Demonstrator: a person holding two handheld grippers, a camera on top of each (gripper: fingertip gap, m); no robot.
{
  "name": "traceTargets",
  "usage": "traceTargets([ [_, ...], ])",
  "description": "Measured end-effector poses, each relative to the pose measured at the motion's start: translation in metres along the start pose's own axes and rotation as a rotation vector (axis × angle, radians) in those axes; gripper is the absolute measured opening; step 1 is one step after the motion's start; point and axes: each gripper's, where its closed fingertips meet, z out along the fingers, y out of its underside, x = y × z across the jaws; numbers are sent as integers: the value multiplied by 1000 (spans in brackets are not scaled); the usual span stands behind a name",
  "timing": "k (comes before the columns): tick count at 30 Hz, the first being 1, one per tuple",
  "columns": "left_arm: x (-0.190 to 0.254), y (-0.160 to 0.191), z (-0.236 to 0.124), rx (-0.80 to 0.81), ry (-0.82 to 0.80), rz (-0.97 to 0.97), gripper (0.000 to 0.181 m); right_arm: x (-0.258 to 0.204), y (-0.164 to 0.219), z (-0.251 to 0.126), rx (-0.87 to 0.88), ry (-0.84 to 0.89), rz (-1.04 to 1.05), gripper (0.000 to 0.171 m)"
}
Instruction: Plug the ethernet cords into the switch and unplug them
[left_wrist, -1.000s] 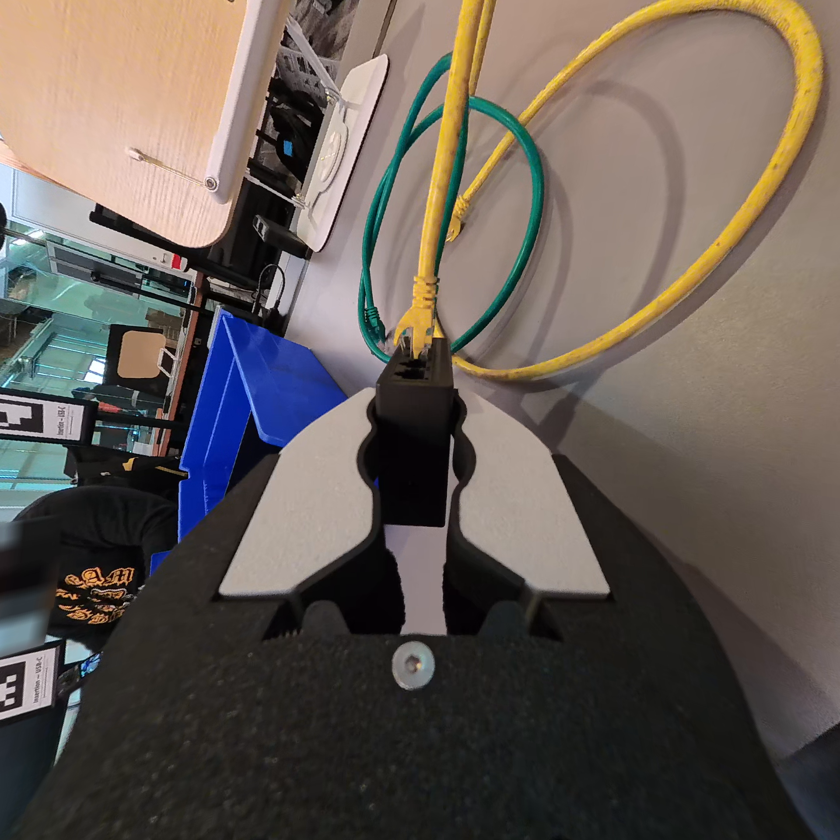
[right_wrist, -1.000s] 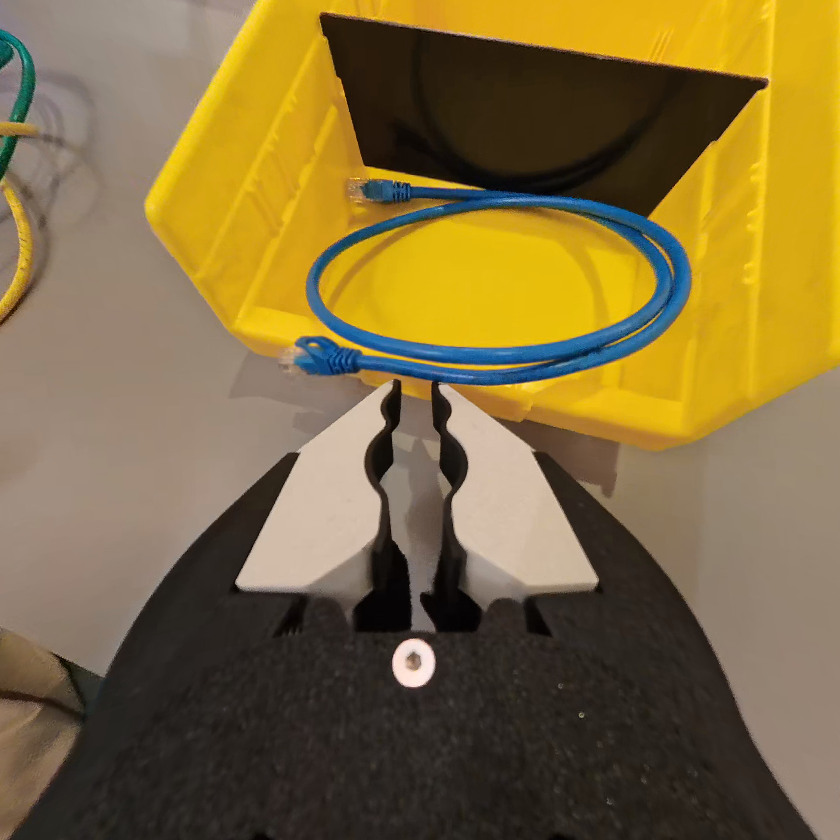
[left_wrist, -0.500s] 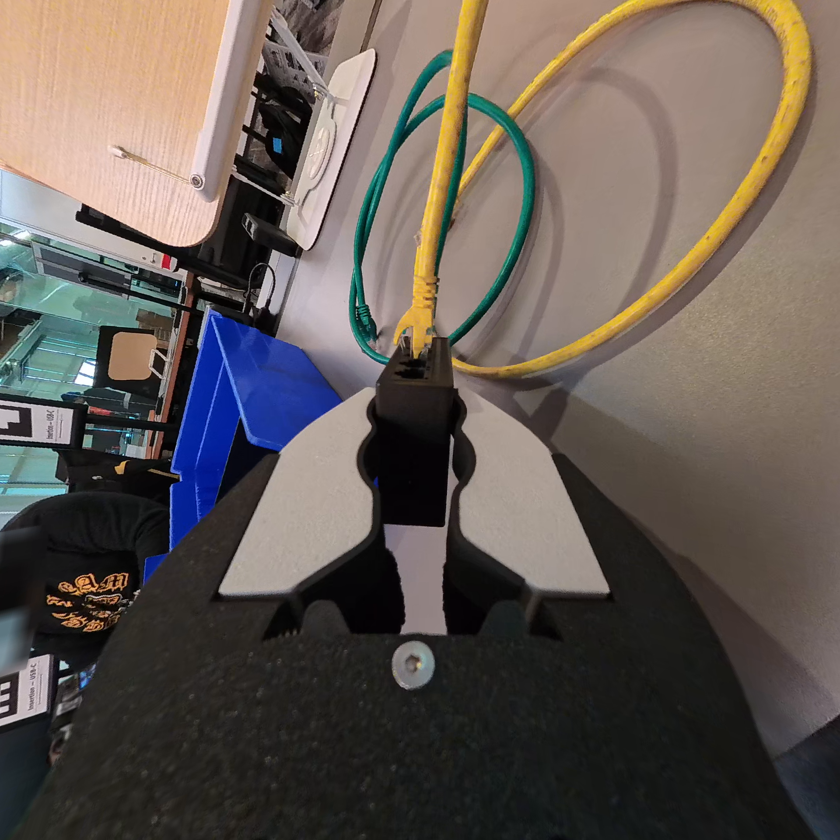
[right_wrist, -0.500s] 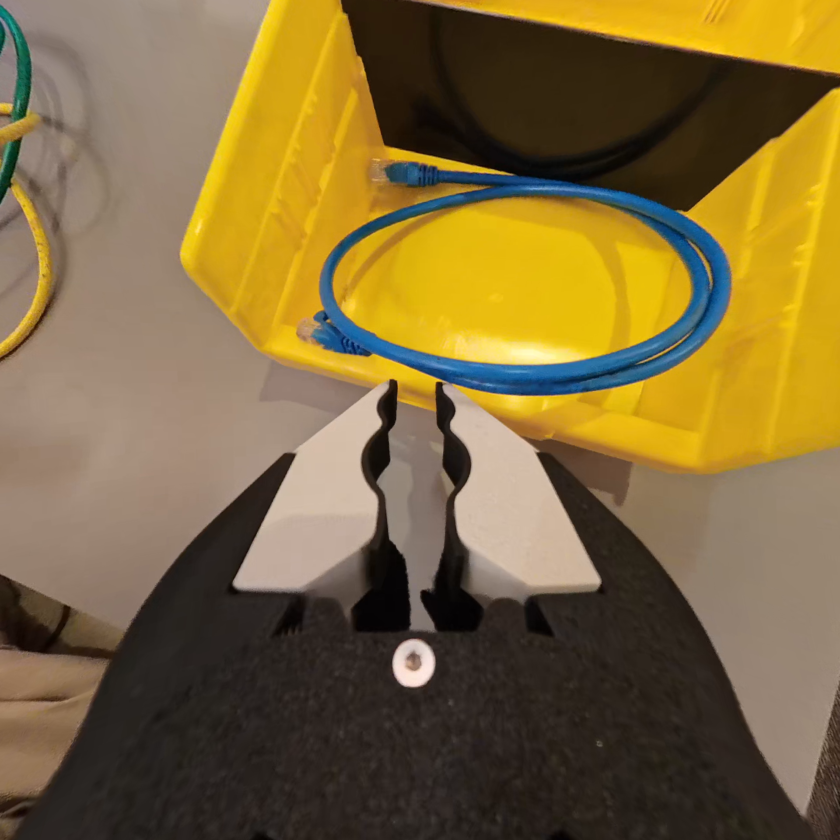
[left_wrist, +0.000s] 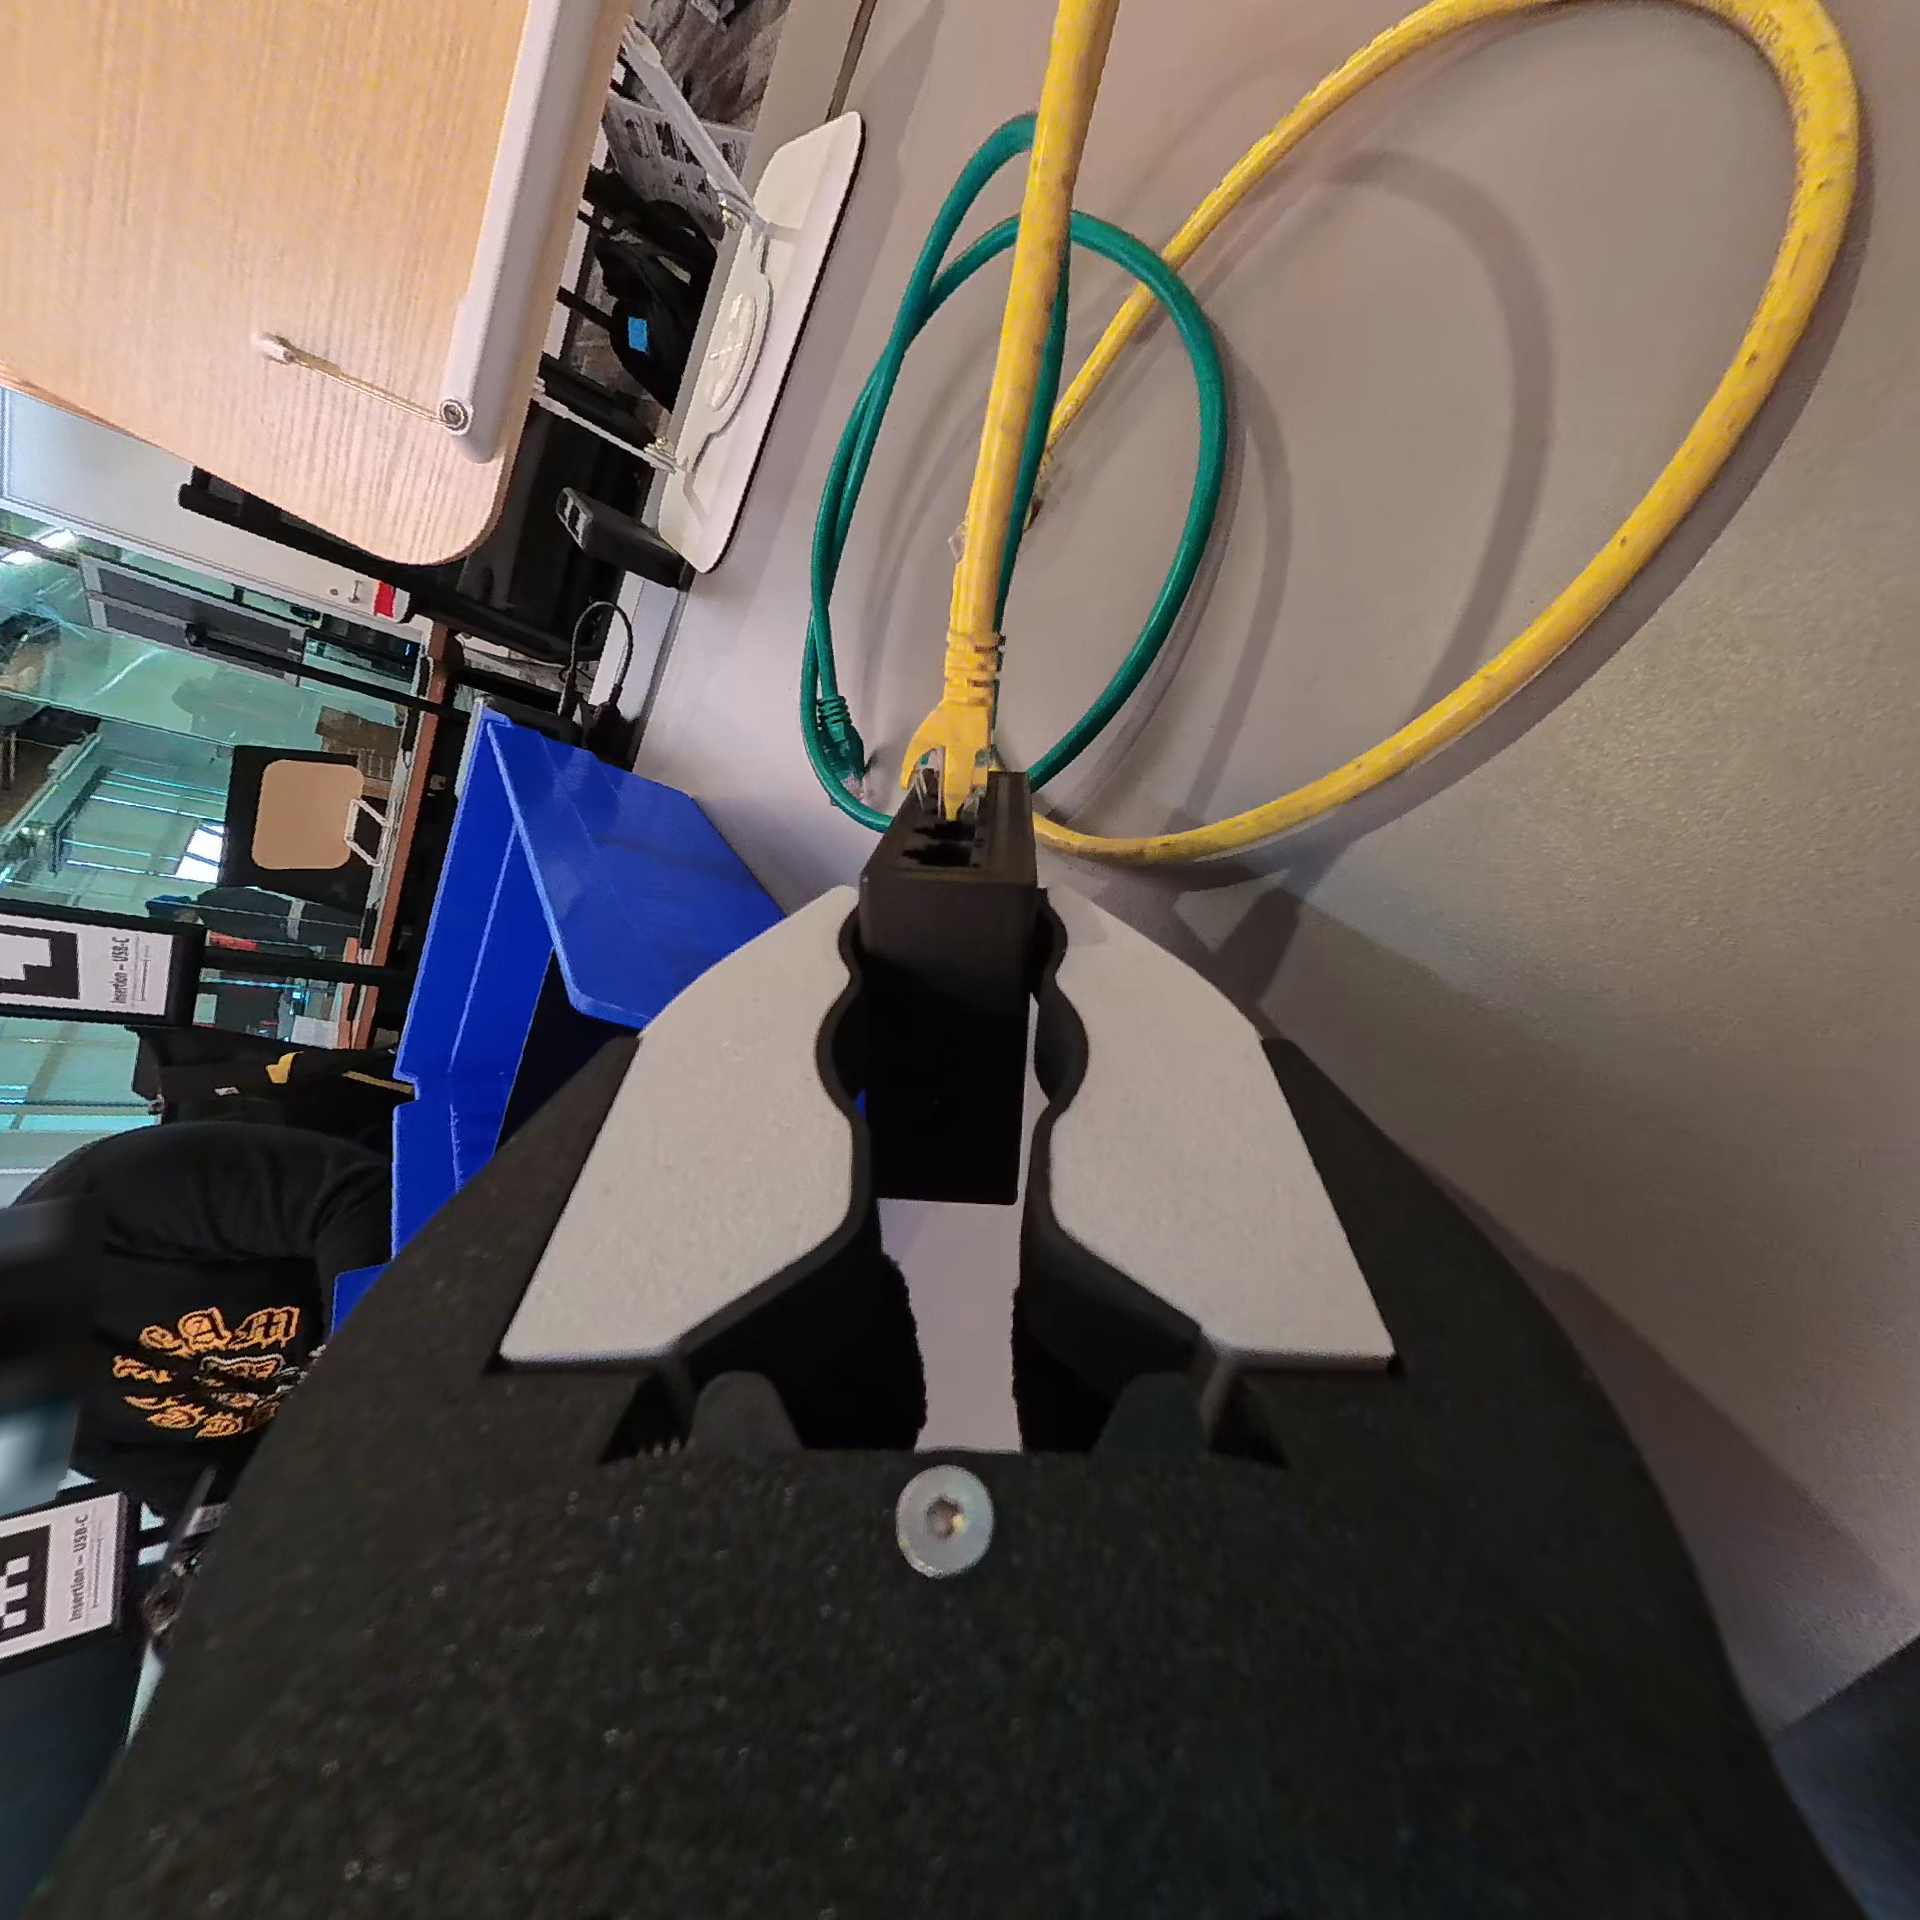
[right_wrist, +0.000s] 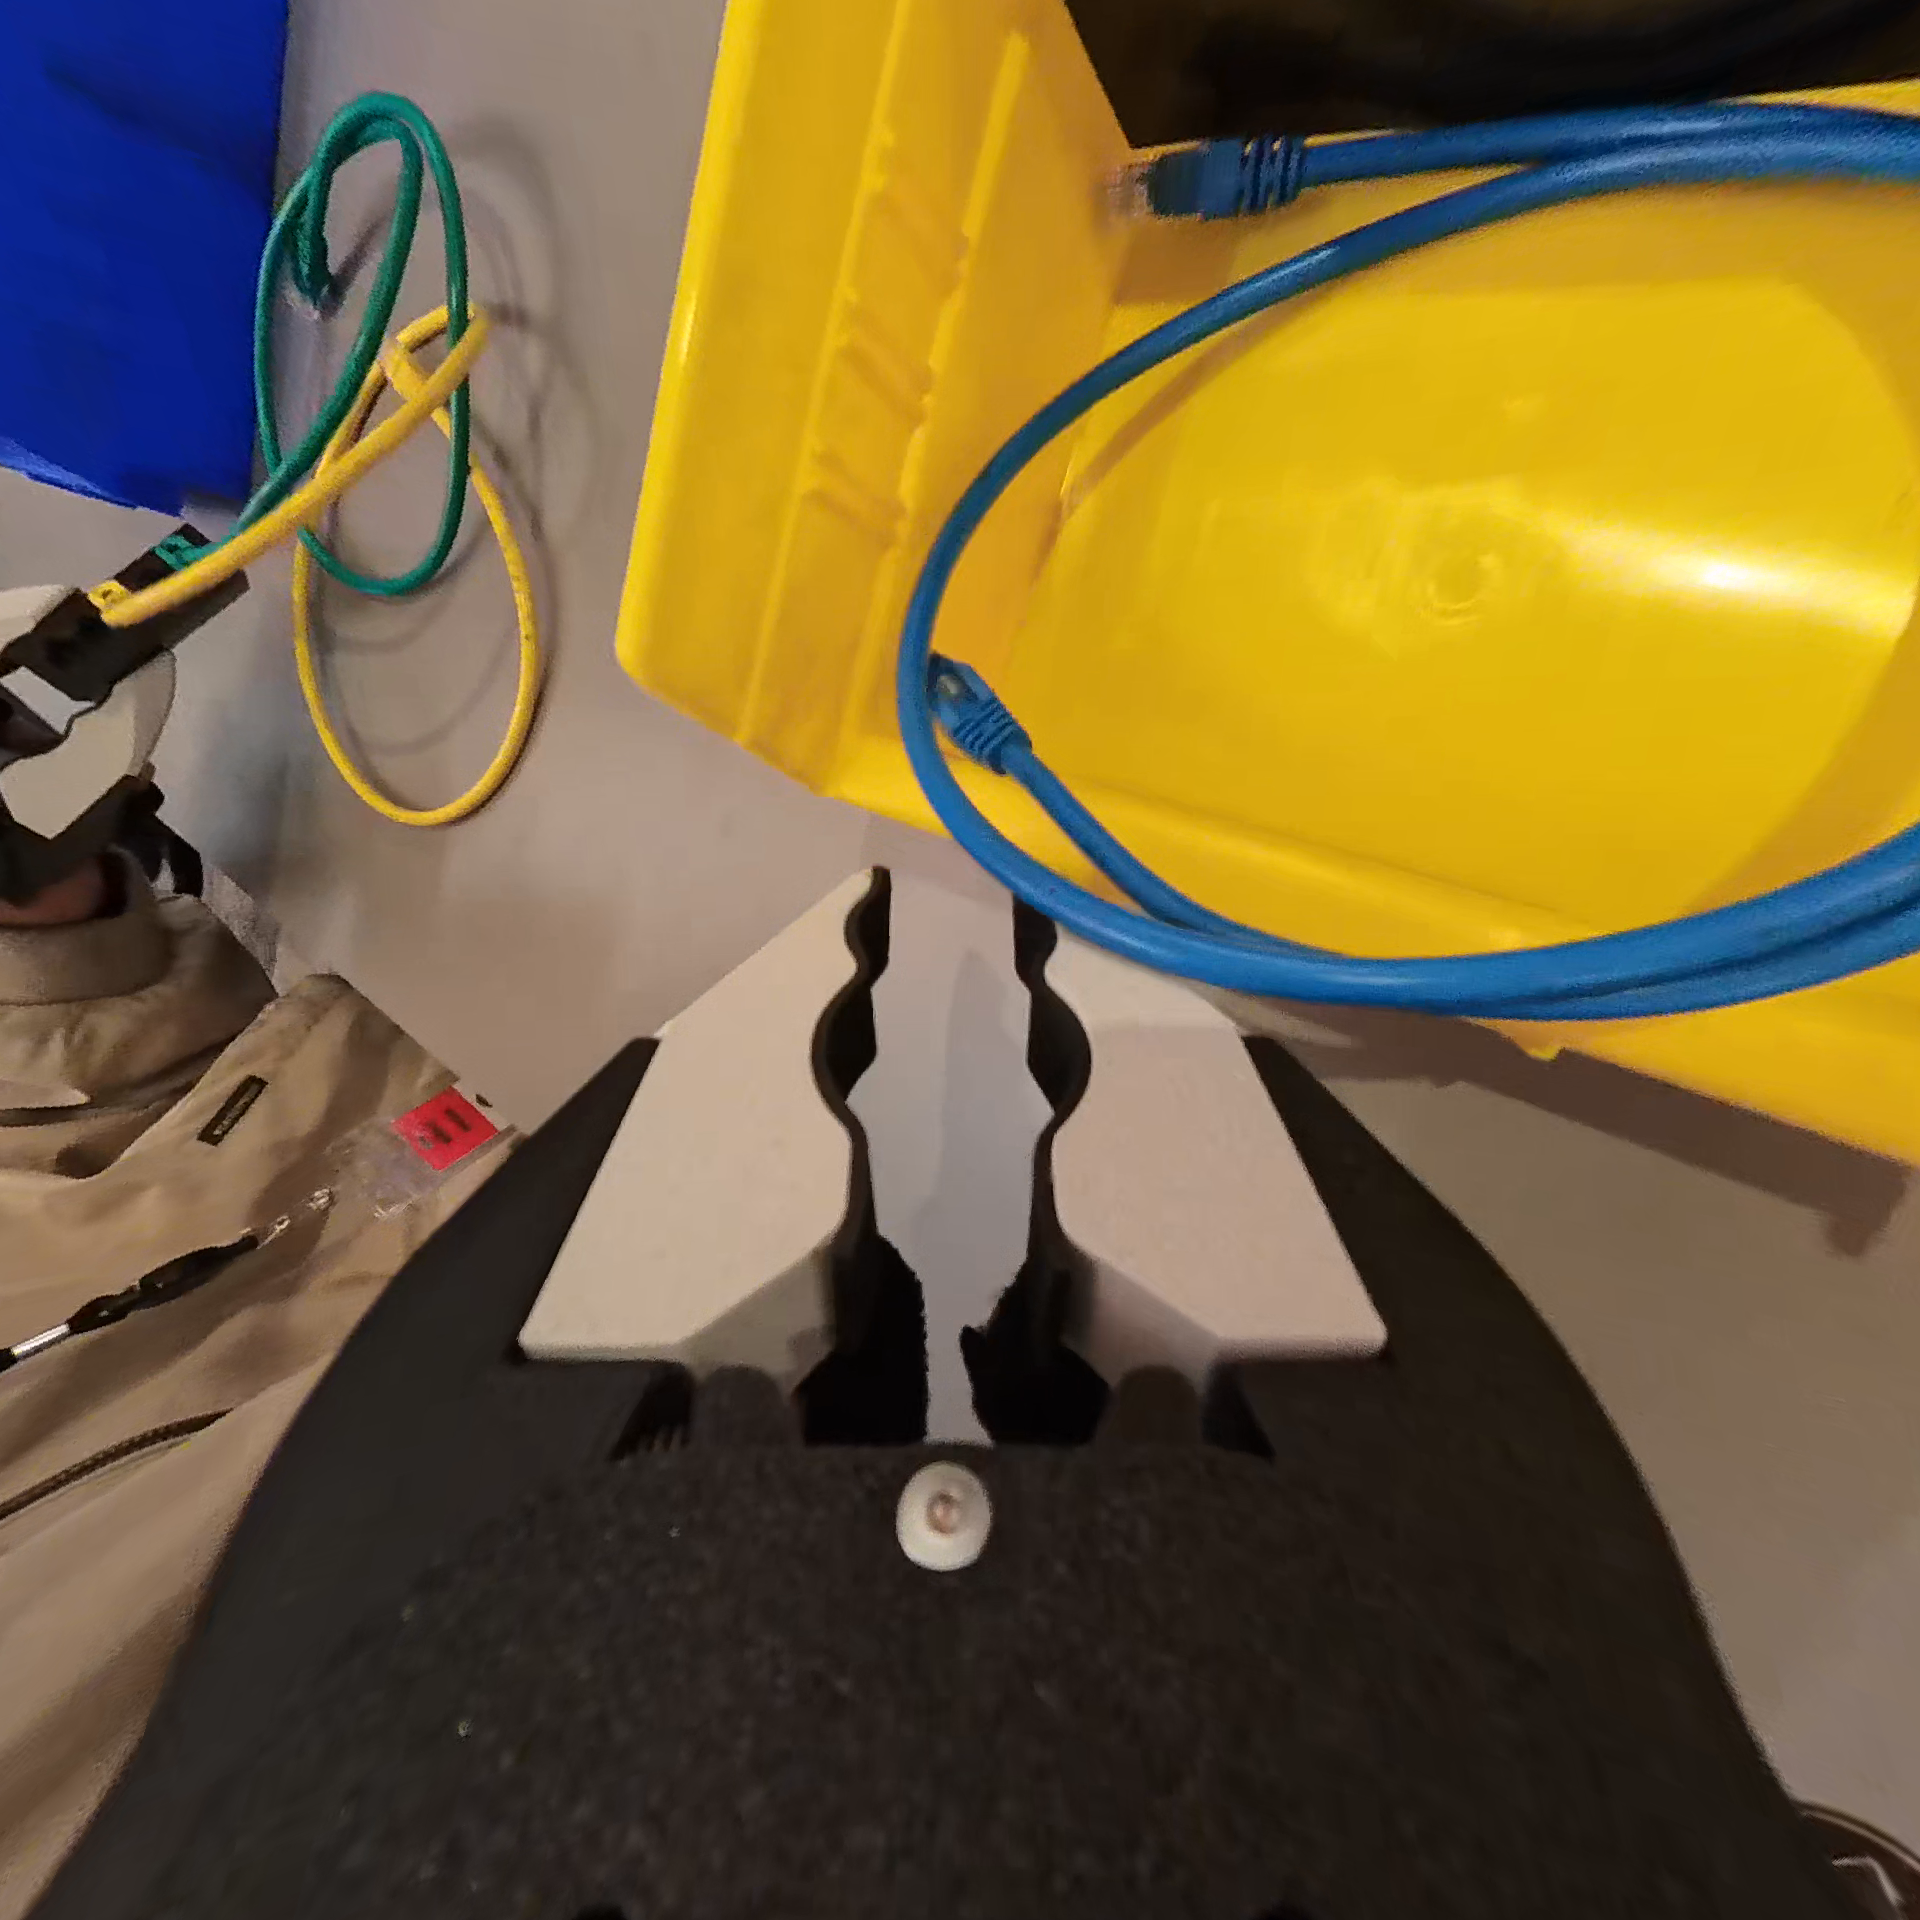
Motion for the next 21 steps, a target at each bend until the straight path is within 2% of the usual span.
traceTargets([
  [7,-2,1,0,-6,-6,-6,28,-5,10,-7,62,30,-83,22],
  [9,-6,-1,-1,4,-27,-8,28,-14,7,-10,99,-27,-89,23],
  [11,-12,-6,-4,30,-59,-7,27,-48,-2,-11,168,-152,-160,23],
  [14,-16,-17,-9,77,-88,-2,27,-138,-7,-2,305,-351,-458,23],
  [16,-14,-27,-11,113,-90,5,27,-194,0,20,368,-419,-640,32],
  [19,-4,-46,-14,181,-51,-8,27,-263,19,56,390,-469,-866,41],
  [21,4,-60,-17,235,-22,-6,27,-291,21,72,397,-388,-1025,40],
])
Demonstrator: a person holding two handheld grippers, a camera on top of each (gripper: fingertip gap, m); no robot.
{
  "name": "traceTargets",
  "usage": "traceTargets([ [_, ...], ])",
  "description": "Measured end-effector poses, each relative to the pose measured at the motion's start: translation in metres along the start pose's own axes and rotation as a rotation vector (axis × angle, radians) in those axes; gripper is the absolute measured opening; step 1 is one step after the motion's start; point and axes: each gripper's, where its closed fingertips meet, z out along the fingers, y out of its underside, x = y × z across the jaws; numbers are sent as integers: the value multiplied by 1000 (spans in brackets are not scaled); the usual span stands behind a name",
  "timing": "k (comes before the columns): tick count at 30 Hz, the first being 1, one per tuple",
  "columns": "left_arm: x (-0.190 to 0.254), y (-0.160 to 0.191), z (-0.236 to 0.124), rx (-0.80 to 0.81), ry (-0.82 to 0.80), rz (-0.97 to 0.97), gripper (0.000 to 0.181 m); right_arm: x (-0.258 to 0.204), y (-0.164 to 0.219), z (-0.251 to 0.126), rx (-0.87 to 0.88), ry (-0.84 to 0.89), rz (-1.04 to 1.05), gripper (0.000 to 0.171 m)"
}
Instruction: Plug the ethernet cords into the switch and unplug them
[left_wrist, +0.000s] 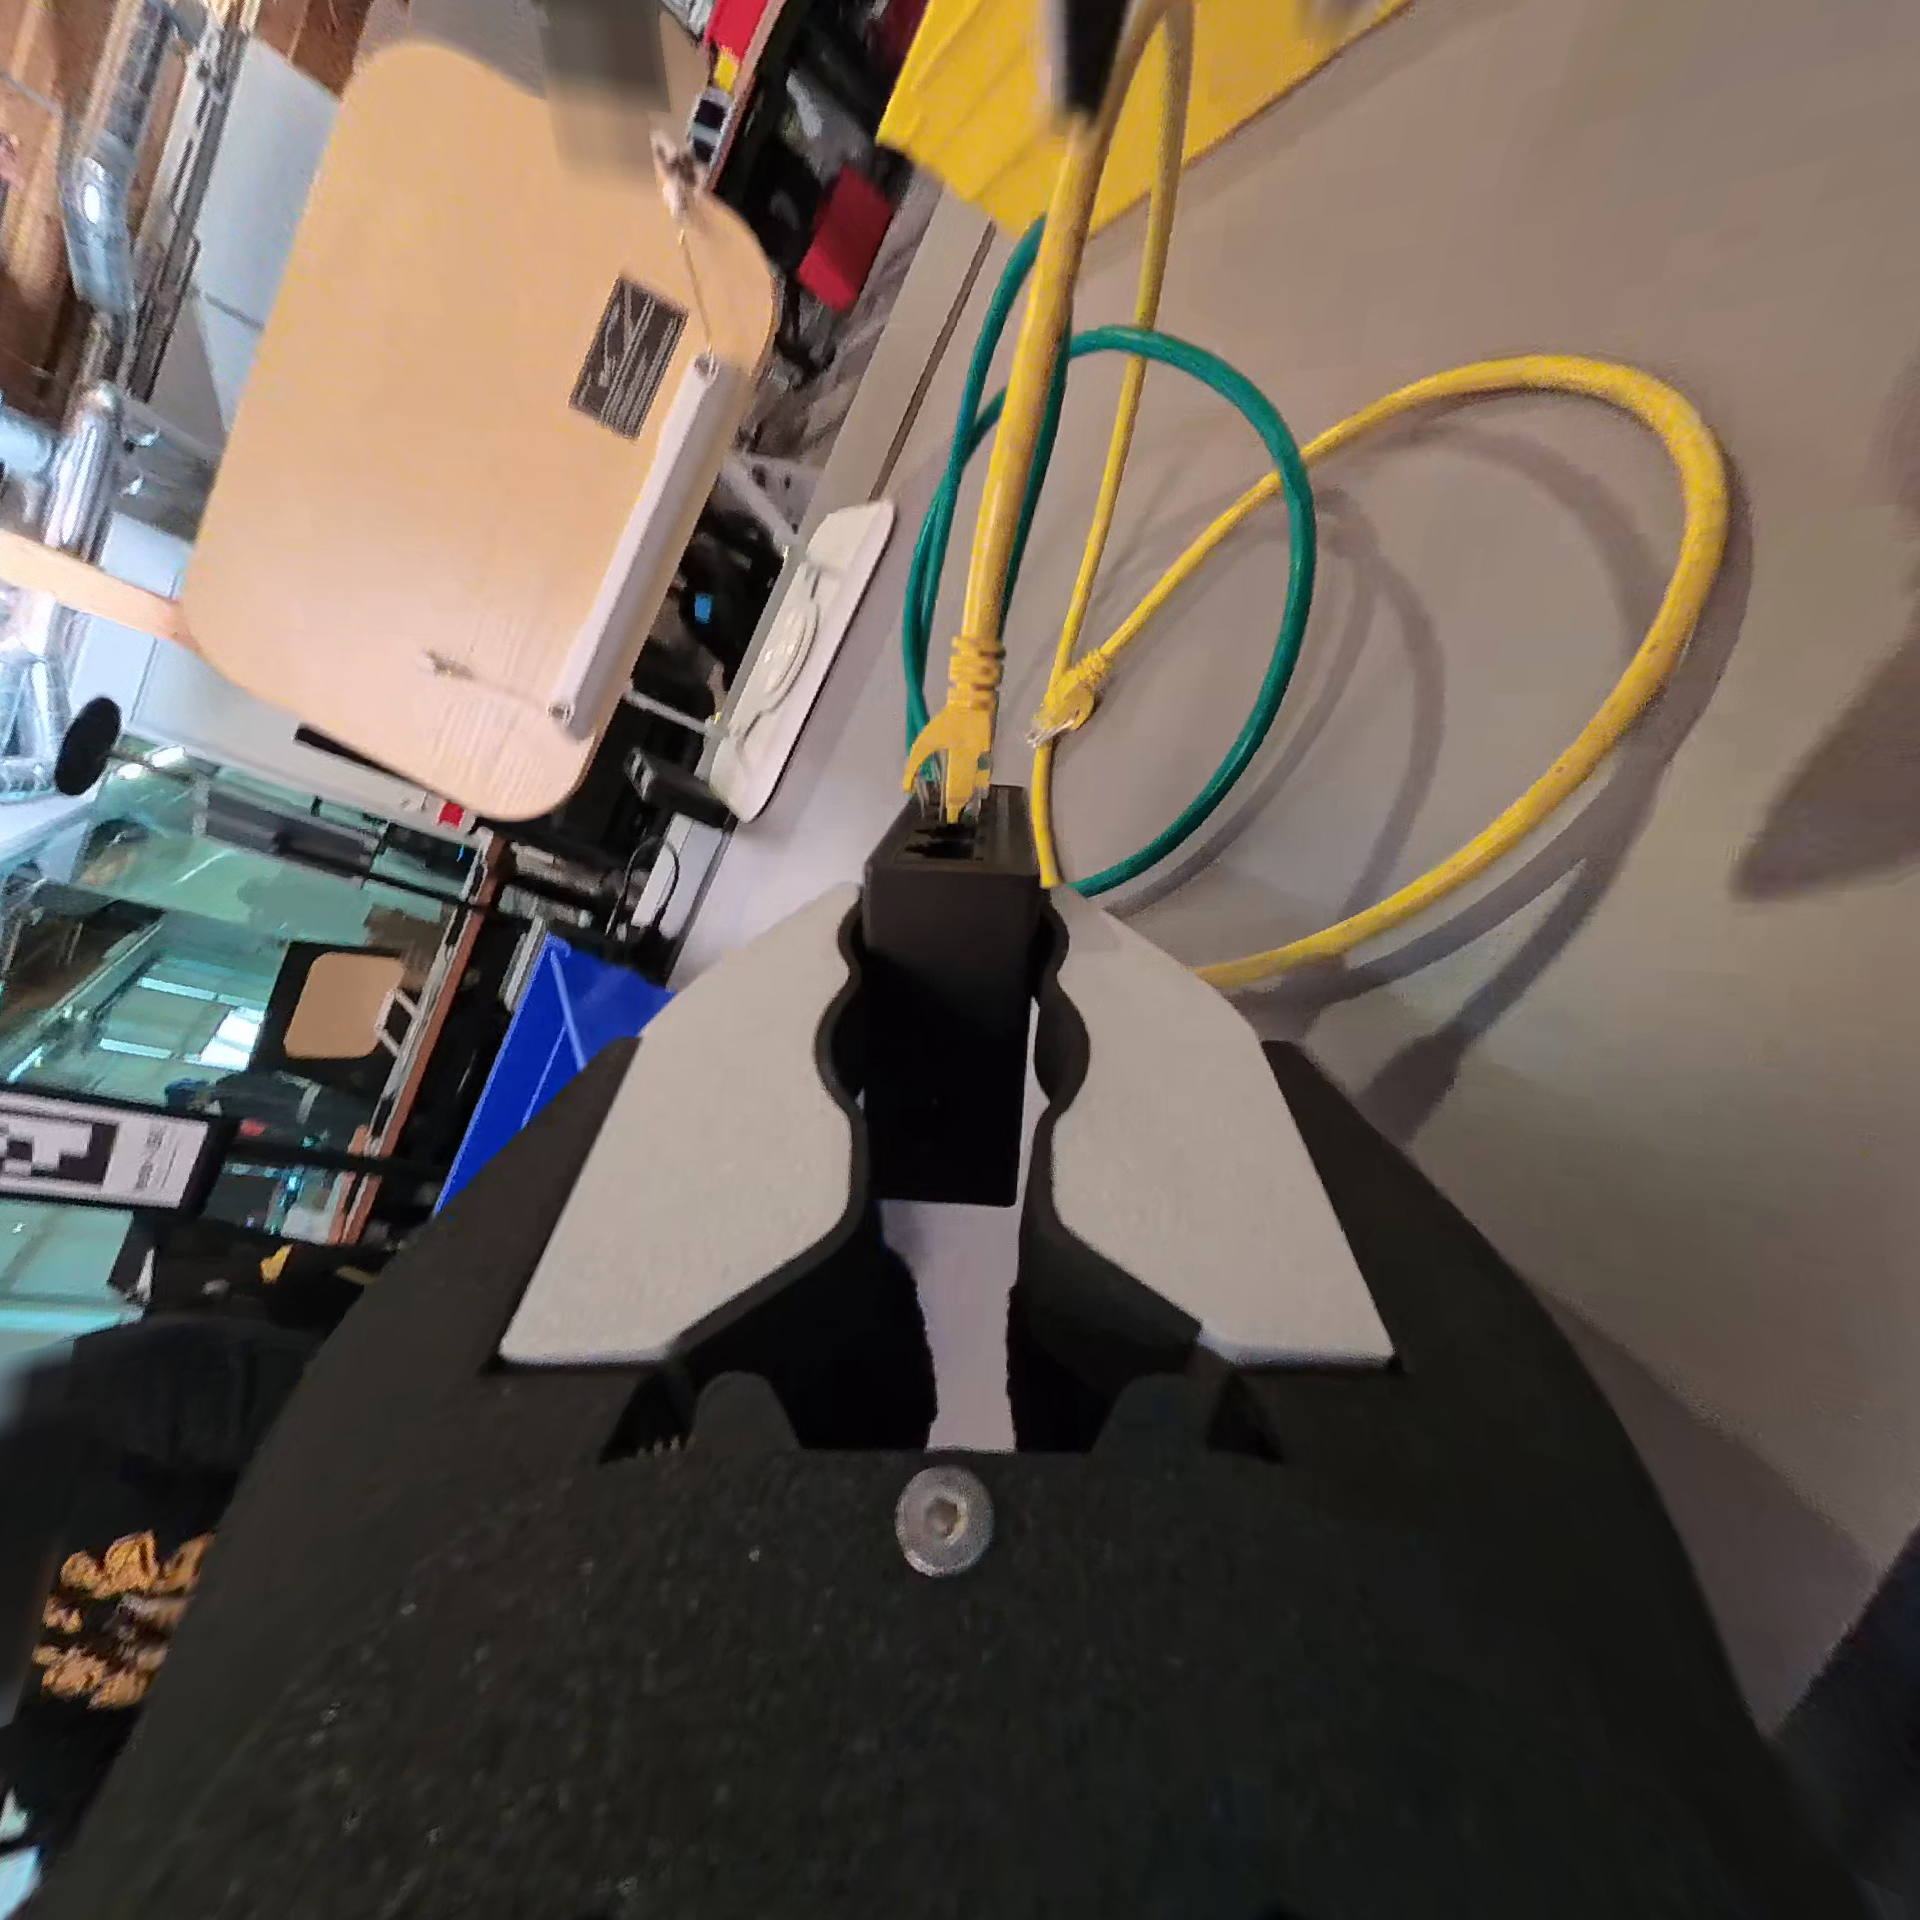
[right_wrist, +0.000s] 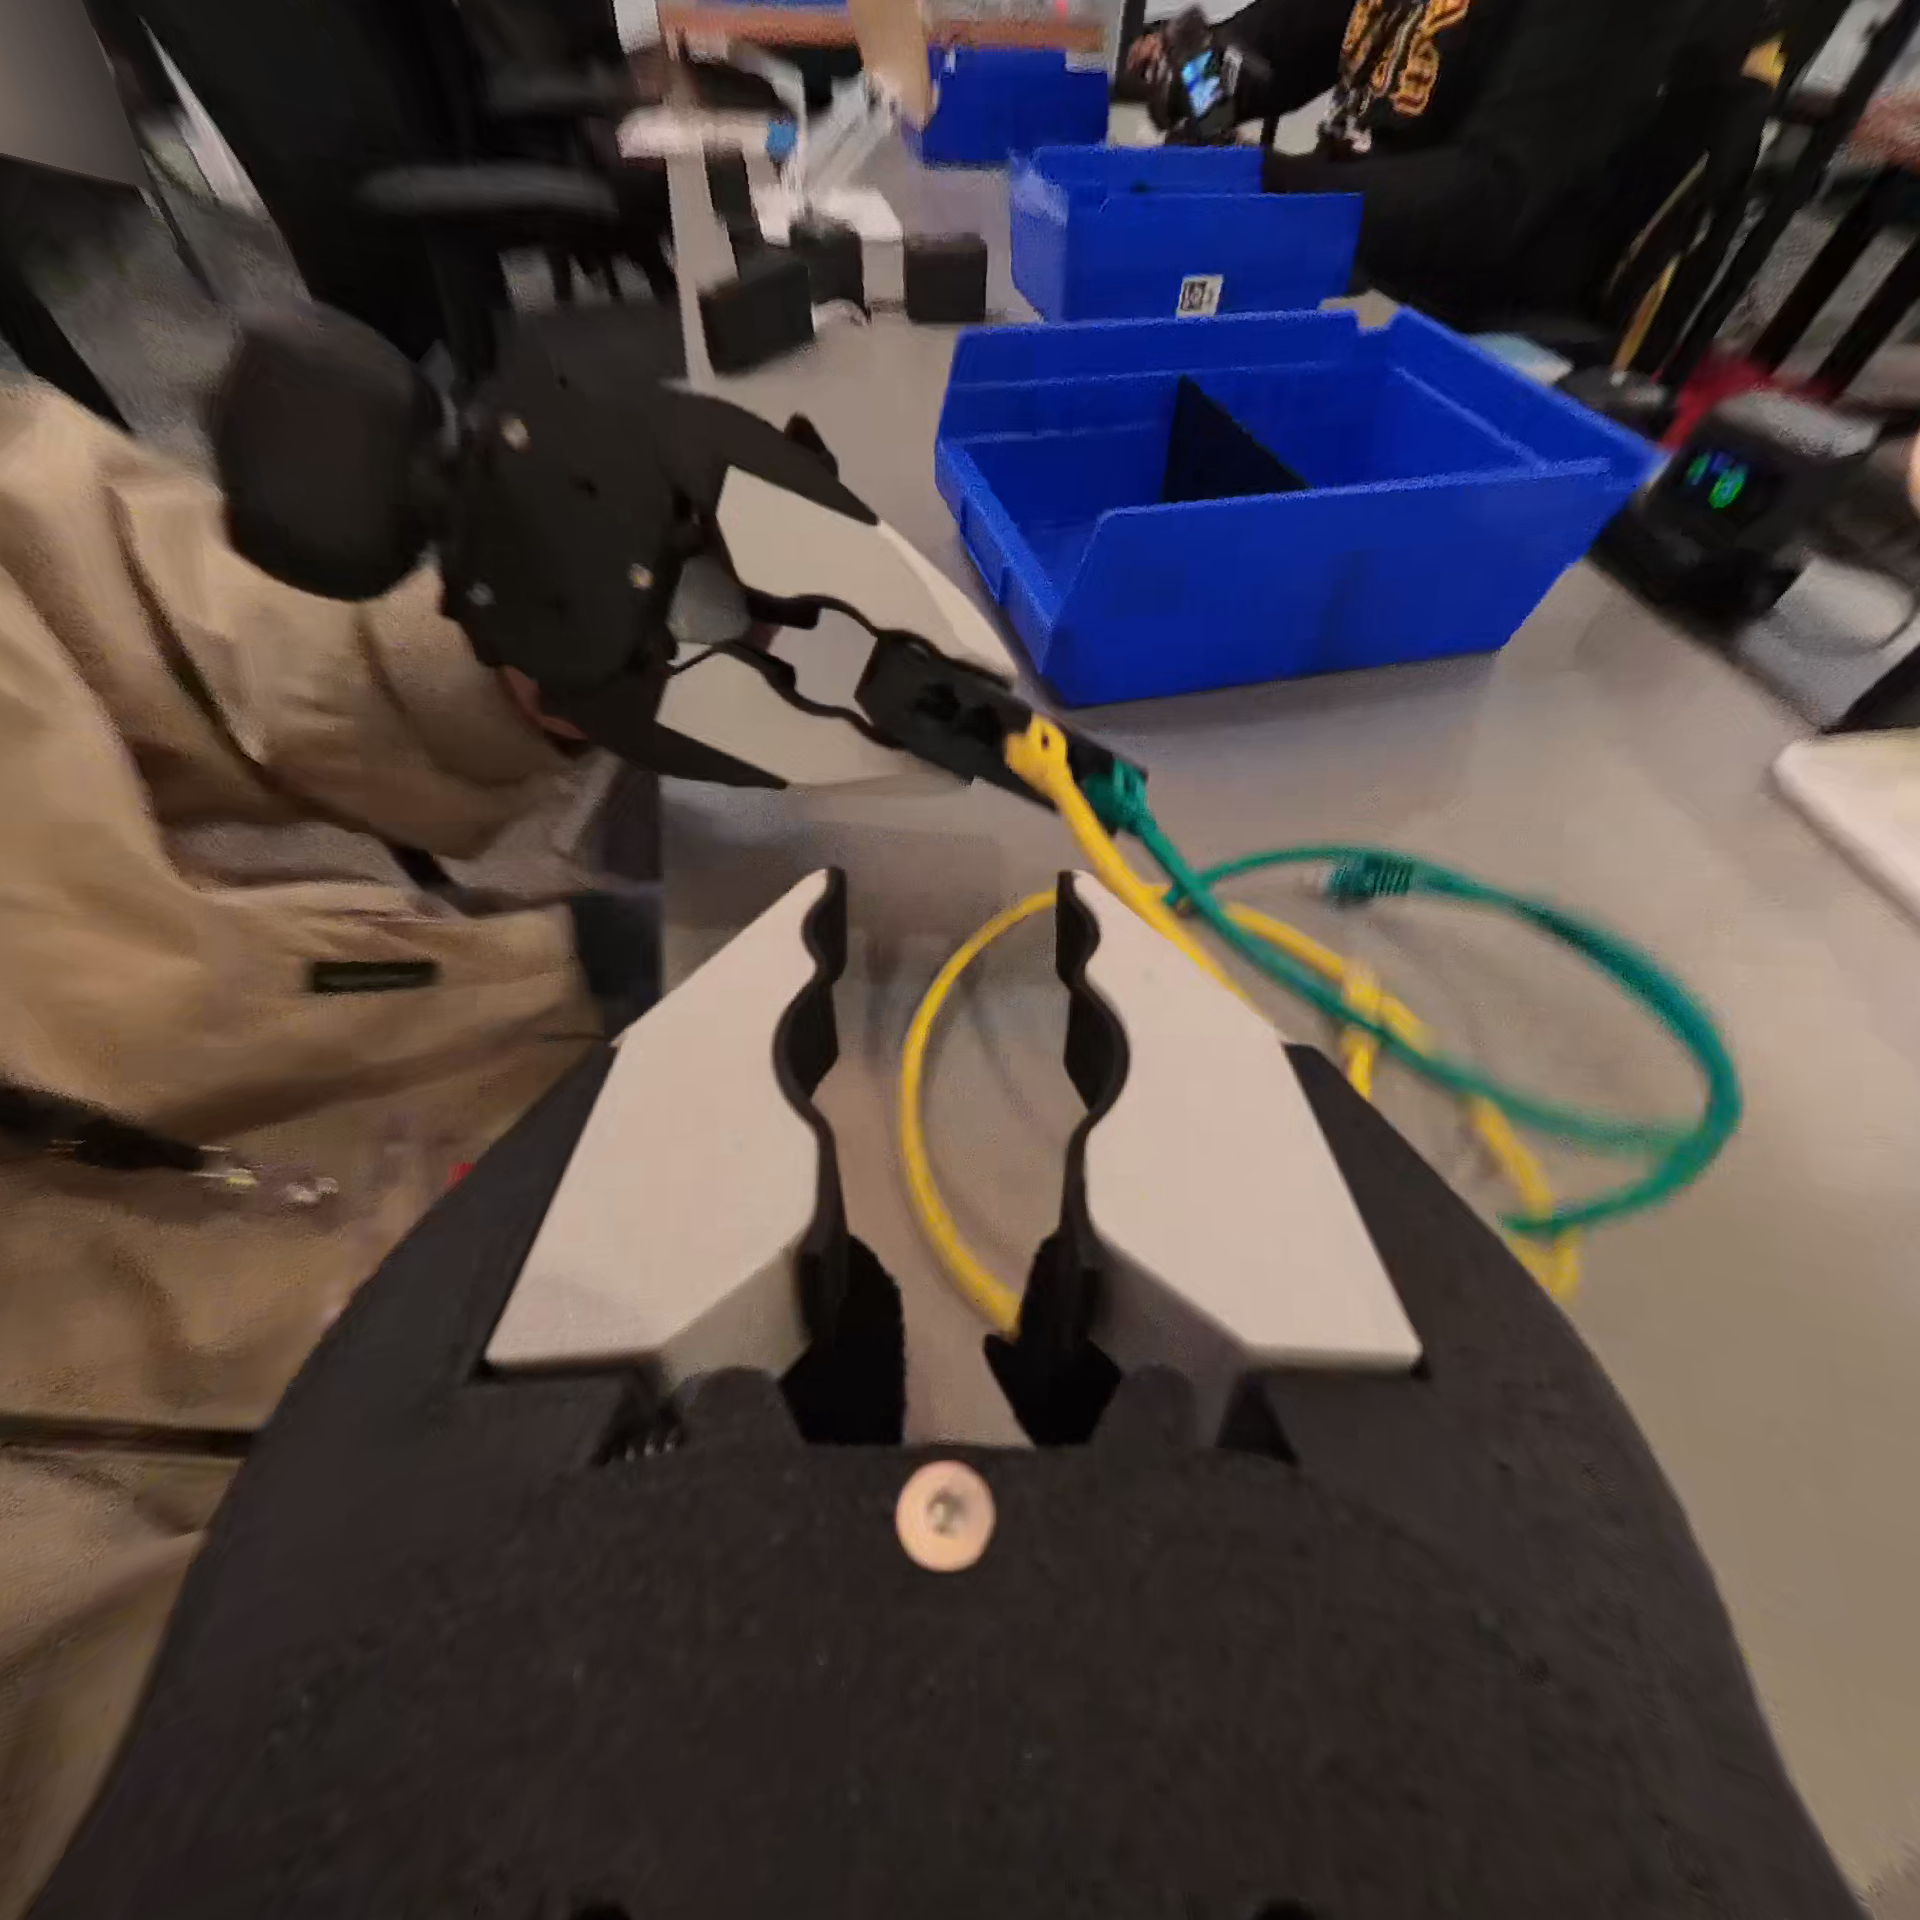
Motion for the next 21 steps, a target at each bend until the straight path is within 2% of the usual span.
traceTargets([
  [4,13,-19,2,39,10,91,27,-5,-13,27,-168,89,-359,30],
  [8,22,-31,2,49,6,167,27,6,11,48,-358,138,-634,24],
  [10,24,-30,2,28,8,188,27,7,21,52,-392,127,-668,21],
  [21,27,-26,4,9,22,191,27,15,28,55,-430,189,-800,16],
])
